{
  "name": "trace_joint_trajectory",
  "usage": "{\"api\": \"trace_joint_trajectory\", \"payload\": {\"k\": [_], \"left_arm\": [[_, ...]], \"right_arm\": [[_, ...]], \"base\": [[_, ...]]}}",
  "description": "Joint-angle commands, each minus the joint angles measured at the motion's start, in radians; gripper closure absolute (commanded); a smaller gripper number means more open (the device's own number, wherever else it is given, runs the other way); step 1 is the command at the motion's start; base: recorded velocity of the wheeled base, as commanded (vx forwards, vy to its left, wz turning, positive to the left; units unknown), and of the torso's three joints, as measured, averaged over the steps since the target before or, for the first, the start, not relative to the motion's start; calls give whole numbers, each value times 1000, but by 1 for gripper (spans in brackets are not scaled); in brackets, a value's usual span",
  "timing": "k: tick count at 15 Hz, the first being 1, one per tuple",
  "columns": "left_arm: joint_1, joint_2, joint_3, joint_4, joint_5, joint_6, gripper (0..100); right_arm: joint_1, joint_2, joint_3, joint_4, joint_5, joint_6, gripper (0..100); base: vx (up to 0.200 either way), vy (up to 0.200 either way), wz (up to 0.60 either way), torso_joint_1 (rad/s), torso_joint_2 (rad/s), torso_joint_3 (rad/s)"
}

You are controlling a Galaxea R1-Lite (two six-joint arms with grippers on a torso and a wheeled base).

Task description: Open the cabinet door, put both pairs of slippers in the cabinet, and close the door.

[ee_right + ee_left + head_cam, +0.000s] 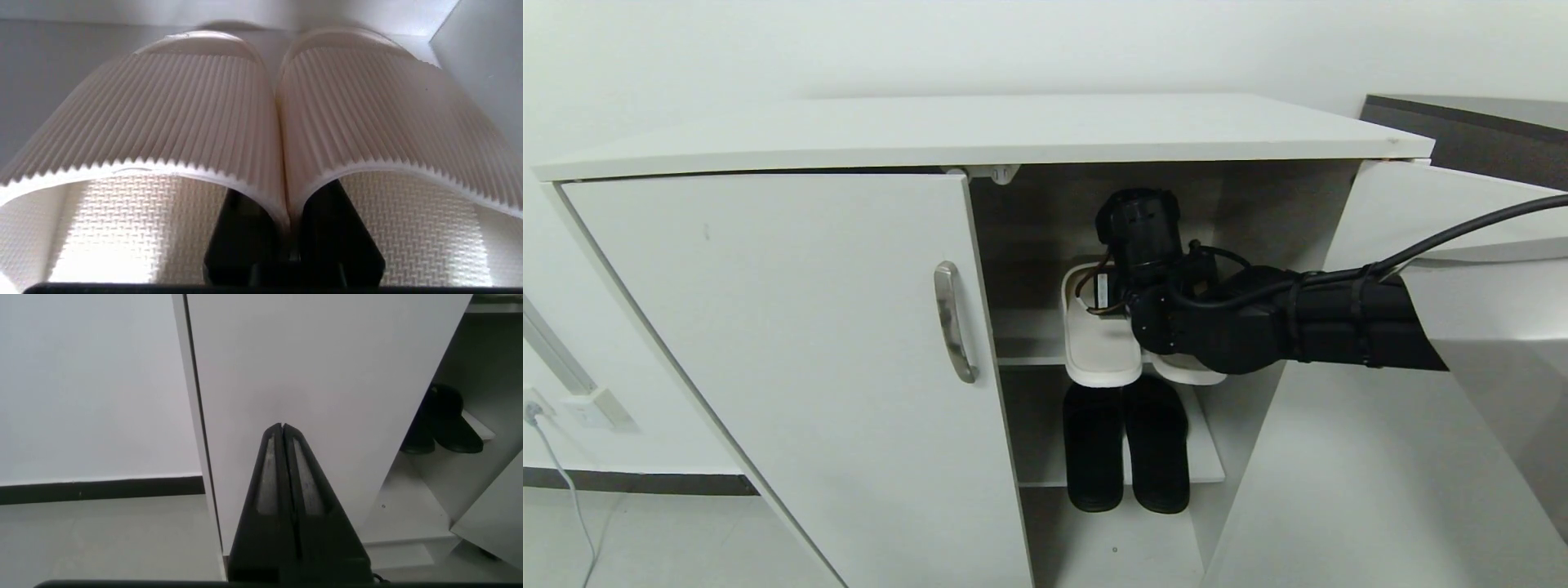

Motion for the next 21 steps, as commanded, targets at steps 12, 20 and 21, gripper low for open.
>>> {"api": "trace_joint_trajectory", "payload": {"k": [12, 20, 21], "left_arm": [[0, 0, 0, 0, 0, -2, 100], [0, 0, 0, 0, 0, -1, 100], [0, 1, 0, 0, 0, -1, 100]], "right_arm": [[29, -87, 124, 20, -6, 8, 0], [138, -288, 365, 16, -9, 49, 0], [161, -326, 411, 11, -4, 51, 0]], "base": [[0, 0, 0, 0, 0, 0], [0, 0, 0, 0, 0, 0], [0, 0, 0, 0, 0, 0]]}}
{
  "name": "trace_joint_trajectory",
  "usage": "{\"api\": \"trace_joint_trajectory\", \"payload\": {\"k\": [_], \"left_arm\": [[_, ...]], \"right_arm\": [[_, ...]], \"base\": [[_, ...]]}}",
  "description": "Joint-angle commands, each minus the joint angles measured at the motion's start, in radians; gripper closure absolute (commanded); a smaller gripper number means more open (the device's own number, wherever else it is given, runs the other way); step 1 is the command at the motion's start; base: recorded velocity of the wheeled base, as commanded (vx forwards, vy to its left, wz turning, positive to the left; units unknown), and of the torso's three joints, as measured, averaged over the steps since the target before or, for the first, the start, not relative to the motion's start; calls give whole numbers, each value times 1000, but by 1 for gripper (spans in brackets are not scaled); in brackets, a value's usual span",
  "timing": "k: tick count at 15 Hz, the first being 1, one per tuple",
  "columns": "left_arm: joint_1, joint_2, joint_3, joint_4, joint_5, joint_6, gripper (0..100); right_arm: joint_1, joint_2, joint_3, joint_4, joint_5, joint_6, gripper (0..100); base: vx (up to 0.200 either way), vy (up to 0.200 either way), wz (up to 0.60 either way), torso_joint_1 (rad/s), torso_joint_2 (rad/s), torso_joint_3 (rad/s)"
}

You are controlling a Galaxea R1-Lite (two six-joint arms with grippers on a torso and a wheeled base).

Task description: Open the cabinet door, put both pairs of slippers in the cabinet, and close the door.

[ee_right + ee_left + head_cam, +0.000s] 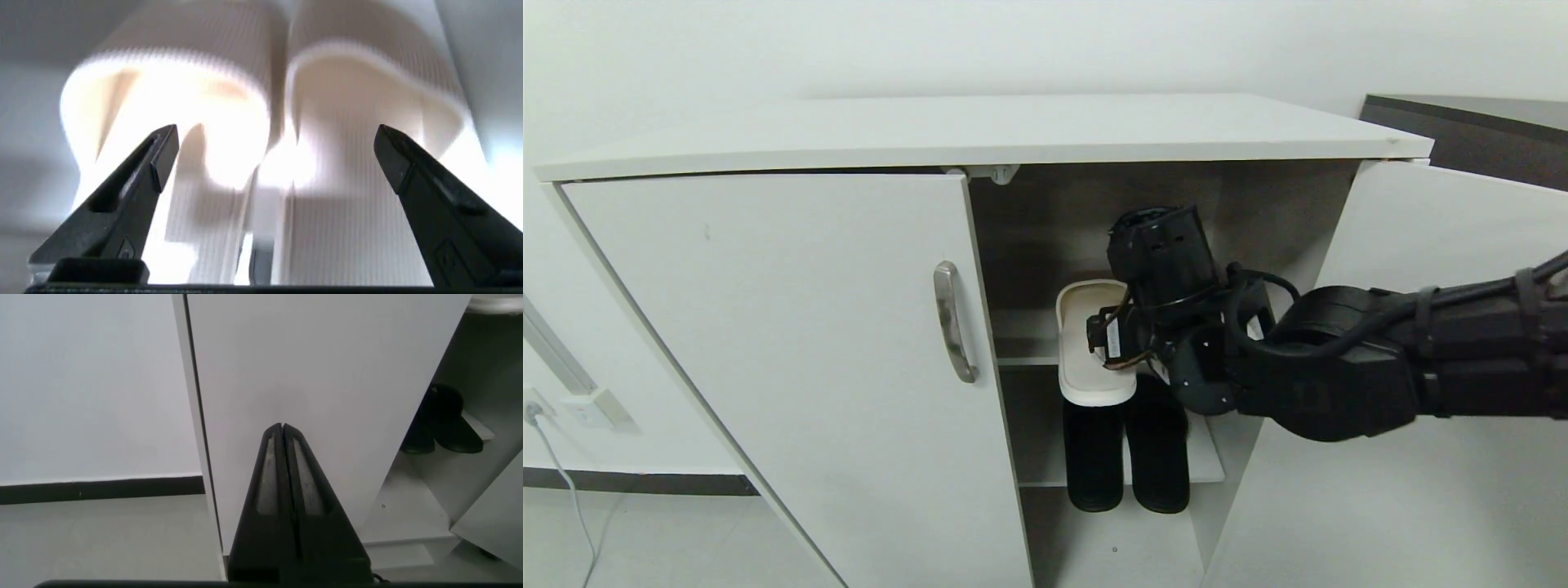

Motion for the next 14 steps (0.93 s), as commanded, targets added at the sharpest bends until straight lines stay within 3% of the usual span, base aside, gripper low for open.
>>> {"api": "trace_joint_trajectory", "payload": {"k": [1, 5, 6, 9, 14], "left_arm": [[0, 0, 0, 0, 0, 0, 100], [0, 0, 0, 0, 0, 0, 100], [0, 0, 0, 0, 0, 0, 100], [0, 0, 0, 0, 0, 0, 100], [0, 0, 0, 0, 0, 3, 100]], "right_arm": [[56, -117, 109, -20, 8, 7, 0], [122, -234, 281, -107, 44, 15, 0], [133, -257, 322, -147, 57, 15, 100], [136, -290, 424, -245, 121, -7, 100], [137, -301, 493, -307, 130, -14, 100]], "base": [[0, 0, 0, 0, 0, 0], [0, 0, 0, 0, 0, 0], [0, 0, 0, 0, 0, 0], [0, 0, 0, 0, 0, 0], [0, 0, 0, 0, 0, 0]]}}
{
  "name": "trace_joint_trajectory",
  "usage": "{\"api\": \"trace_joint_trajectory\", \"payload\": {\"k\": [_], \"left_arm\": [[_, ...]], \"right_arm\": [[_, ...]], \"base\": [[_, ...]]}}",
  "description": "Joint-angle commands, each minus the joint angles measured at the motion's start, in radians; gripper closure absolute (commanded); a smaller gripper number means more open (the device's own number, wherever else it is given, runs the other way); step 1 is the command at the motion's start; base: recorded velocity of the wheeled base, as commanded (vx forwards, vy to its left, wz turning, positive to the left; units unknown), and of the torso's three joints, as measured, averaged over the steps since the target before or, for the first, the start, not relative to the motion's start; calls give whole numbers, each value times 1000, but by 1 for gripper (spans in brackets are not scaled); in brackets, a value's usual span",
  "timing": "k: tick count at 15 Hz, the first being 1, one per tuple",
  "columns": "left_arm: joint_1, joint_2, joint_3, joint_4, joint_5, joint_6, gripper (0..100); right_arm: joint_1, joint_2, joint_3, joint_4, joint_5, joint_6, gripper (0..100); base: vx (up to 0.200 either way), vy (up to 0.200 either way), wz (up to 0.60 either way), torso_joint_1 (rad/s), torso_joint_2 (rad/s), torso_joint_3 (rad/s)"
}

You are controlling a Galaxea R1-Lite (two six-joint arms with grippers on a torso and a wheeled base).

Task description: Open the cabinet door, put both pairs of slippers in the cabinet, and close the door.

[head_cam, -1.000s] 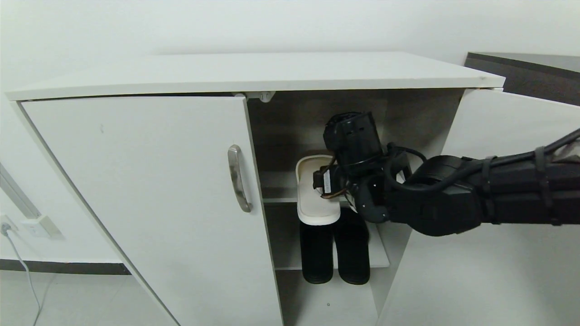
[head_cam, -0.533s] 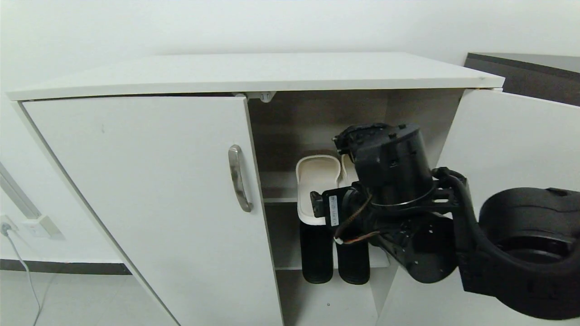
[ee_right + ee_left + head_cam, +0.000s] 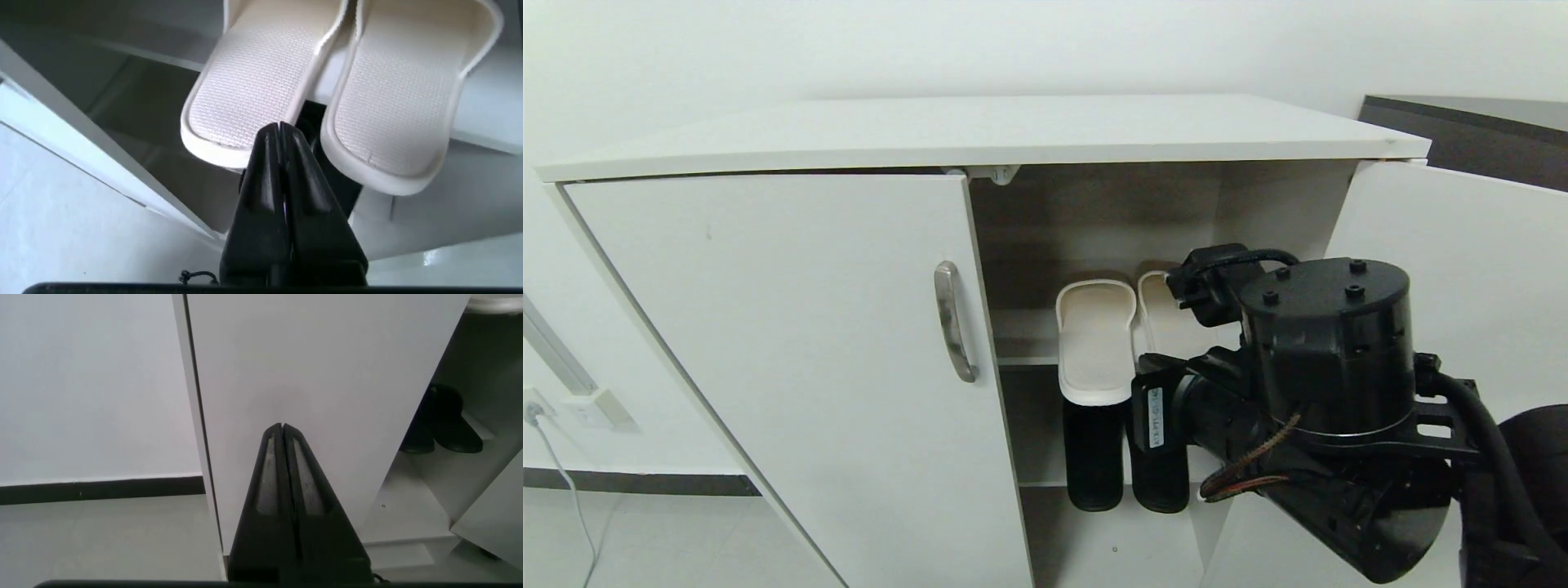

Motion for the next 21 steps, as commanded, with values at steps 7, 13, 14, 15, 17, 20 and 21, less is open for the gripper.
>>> {"api": "trace_joint_trajectory", "payload": {"k": [7, 13, 14, 15, 17, 20, 21], "left_arm": [[0, 0, 0, 0, -1, 0, 100], [0, 0, 0, 0, -1, -1, 100], [0, 0, 0, 0, -1, -1, 100], [0, 0, 0, 0, -1, -1, 100], [0, 0, 0, 0, -1, -1, 100], [0, 1, 0, 0, -1, -1, 100], [0, 0, 0, 0, -1, -1, 100]], "right_arm": [[-7, -3, 133, -176, 12, -107, 100], [-7, -3, 139, -181, 25, -106, 100], [-7, -3, 142, -181, 25, -106, 100], [-7, -3, 144, -181, 25, -106, 100], [-7, -3, 144, -181, 25, -106, 100], [-7, 0, 145, -181, 25, -106, 100], [-7, 0, 148, -181, 25, -106, 100]], "base": [[-29, 0, 0, 0, 0, 0], [-200, 0, 0, 3, 3, 2], [-200, 0, 0, 2, -2, 2], [-200, 0, 0, 2, 7, 2], [-200, 0, 0, 0, 0, 5], [-200, 0, 0, 1, -1, 6], [-200, 0, 0, 2, 7, 7]]}}
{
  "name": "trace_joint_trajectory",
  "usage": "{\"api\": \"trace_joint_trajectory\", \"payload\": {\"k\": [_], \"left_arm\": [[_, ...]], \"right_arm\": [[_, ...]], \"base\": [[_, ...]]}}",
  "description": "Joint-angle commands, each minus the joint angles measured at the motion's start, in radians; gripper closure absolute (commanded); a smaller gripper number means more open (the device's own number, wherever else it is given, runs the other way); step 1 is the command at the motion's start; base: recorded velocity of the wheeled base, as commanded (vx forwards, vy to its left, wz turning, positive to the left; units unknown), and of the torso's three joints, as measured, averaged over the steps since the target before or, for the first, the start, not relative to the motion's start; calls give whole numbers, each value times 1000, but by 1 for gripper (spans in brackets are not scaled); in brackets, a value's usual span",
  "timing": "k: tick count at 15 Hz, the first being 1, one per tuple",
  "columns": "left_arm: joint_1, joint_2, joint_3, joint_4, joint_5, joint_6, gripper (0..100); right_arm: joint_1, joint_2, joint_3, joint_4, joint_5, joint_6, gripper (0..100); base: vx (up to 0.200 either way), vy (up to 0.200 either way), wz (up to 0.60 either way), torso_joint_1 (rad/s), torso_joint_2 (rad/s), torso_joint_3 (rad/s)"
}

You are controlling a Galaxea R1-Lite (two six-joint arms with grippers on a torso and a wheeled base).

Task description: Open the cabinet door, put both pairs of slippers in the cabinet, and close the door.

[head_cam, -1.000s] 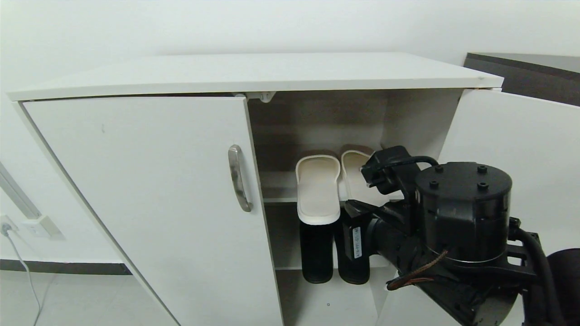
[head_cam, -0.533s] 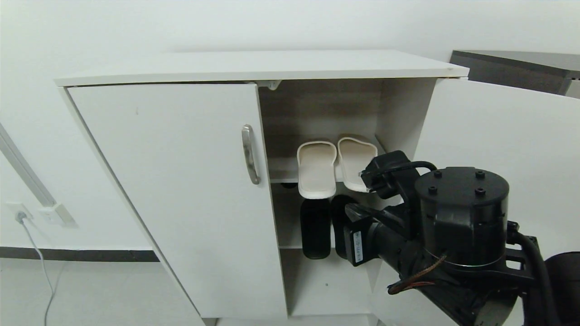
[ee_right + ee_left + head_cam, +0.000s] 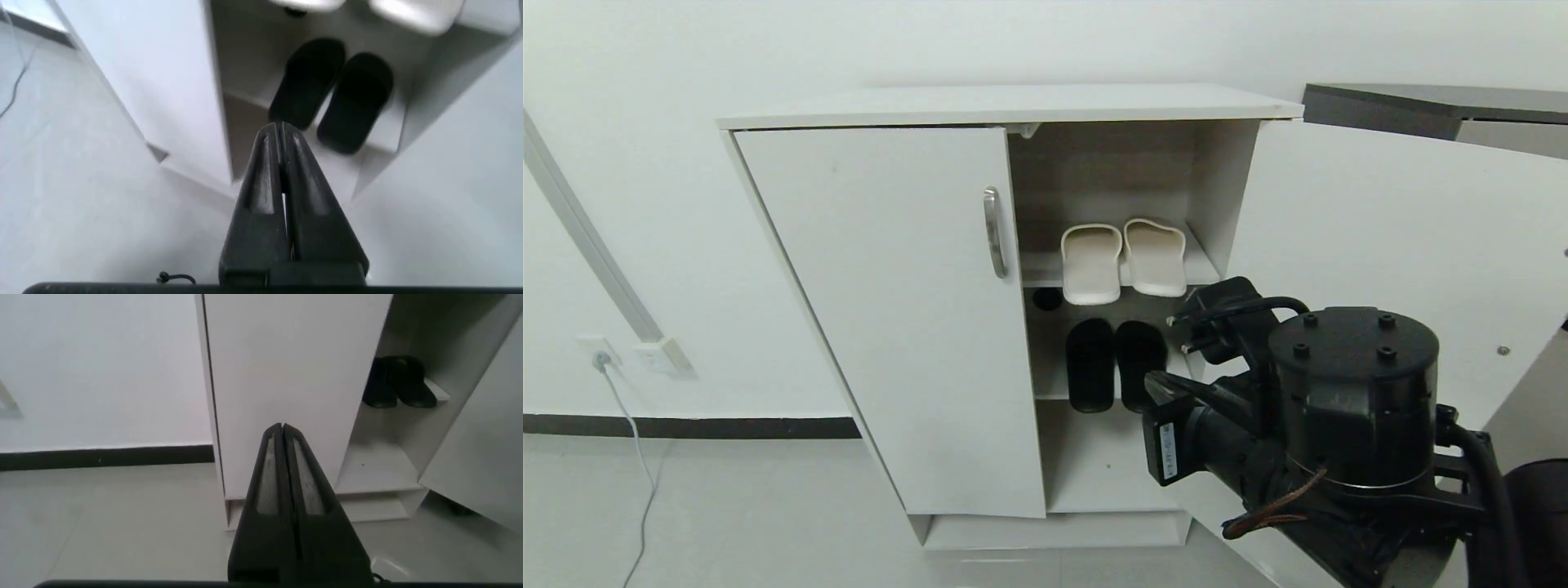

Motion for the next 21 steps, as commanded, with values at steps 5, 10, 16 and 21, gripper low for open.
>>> {"api": "trace_joint_trajectory", "payload": {"k": [5, 10, 16, 21], "left_arm": [[0, 0, 0, 0, 0, -2, 100], [0, 1, 0, 0, 2, -2, 100], [0, 1, 0, 0, 2, -2, 100], [0, 0, 0, 0, 2, -2, 100]], "right_arm": [[0, 17, 14, -26, 10, 0, 100], [-7, 36, 16, -28, 28, 3, 100], [-10, 37, 20, -28, 28, 9, 100], [-18, 39, 20, -28, 28, 6, 100]], "base": [[-120, 0, 0, 1, 1, 2], [0, 0, 0, 0, 0, 0], [0, 0, 0, 0, 0, 0], [0, 0, 0, 11, -178, -245]]}}
